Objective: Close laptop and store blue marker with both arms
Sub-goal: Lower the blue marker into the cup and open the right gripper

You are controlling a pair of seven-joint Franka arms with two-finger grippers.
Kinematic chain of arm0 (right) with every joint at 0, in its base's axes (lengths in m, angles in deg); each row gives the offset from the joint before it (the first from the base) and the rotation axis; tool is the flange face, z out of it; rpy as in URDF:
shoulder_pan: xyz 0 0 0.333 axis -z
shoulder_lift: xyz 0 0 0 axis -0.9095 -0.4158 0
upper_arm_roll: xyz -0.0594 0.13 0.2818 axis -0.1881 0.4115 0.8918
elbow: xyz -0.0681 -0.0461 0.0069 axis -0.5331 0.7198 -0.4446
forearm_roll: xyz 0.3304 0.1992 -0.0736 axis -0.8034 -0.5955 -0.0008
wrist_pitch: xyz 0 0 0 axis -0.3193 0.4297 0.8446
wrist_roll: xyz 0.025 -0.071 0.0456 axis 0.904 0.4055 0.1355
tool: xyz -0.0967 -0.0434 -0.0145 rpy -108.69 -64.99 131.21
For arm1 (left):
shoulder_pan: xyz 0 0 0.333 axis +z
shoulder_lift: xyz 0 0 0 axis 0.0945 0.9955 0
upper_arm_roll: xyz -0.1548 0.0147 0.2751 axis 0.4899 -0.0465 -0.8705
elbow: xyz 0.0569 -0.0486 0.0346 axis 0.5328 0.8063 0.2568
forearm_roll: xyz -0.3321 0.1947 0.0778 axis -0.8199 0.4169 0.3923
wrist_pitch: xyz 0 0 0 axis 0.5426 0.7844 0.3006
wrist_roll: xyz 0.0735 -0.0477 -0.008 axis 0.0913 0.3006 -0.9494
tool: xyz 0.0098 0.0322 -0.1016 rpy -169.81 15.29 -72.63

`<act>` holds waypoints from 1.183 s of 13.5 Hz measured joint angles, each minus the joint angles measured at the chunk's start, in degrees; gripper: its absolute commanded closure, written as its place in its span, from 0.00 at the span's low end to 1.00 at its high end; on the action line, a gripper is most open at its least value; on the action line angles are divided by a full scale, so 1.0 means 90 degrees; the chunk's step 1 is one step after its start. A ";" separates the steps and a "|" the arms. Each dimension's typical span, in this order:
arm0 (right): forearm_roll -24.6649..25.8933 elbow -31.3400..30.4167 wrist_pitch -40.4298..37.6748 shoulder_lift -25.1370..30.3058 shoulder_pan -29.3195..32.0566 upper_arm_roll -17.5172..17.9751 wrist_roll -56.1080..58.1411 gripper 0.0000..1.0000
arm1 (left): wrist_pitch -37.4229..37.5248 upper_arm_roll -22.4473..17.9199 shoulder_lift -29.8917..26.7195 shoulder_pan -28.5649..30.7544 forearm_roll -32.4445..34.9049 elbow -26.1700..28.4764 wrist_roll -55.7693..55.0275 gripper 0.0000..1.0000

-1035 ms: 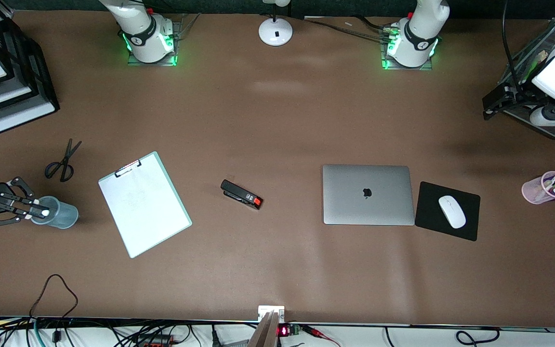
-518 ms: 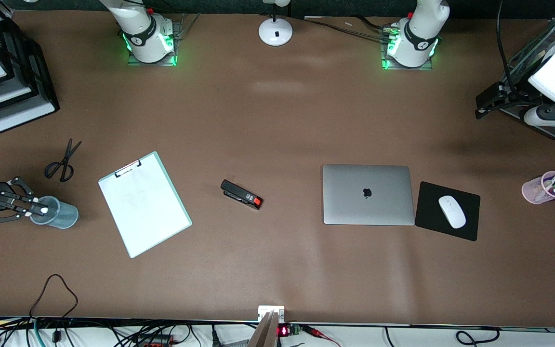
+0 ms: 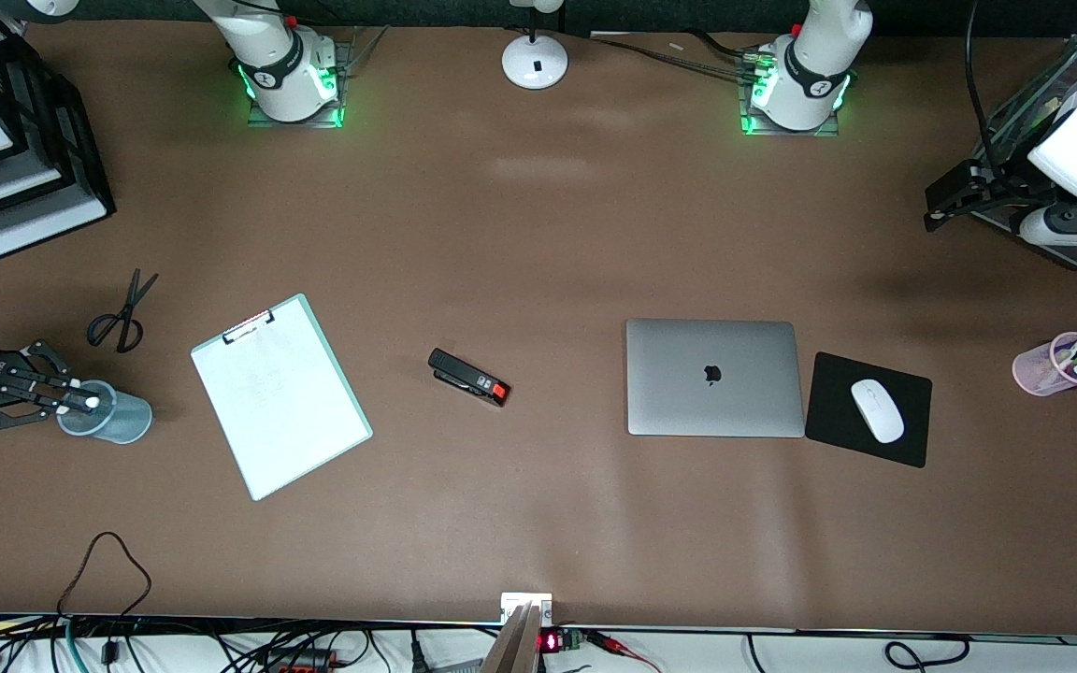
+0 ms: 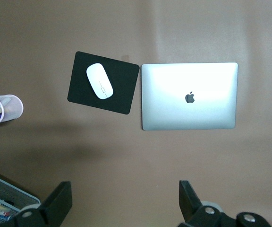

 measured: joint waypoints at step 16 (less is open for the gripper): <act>-0.0109 0.0000 -0.0016 -0.0566 0.0409 0.0003 0.0258 0.00 | -0.0014 0.0012 0.0000 0.0000 0.0000 0.0001 0.0004 0.00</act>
